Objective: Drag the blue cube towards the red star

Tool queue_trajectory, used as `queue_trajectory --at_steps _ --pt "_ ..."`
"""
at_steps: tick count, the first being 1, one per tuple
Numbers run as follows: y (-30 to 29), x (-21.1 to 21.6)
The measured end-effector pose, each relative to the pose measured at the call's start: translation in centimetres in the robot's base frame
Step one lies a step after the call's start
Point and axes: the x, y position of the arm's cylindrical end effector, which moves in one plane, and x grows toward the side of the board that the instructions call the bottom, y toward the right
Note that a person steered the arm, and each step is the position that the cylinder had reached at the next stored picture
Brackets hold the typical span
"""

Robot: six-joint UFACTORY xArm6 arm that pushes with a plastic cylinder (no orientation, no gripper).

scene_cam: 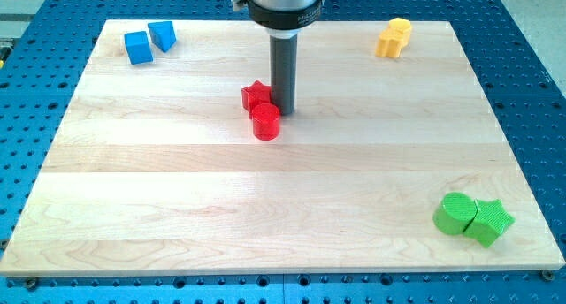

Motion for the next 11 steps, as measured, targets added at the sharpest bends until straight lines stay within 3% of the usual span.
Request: queue_trajectory --at_steps 1,2,3,4,6,7,9,10,11 --pt "-2.1 -4.2" --pt "-9.1 -6.3" --pt "-6.9 -10.3" --pt "-11.9 -16.3" --pt "-24.9 -16.3" --pt "-27.6 -12.0" --pt "-19.7 -10.1" --pt "-18.9 -12.1" --pt "-15.7 -10.1"
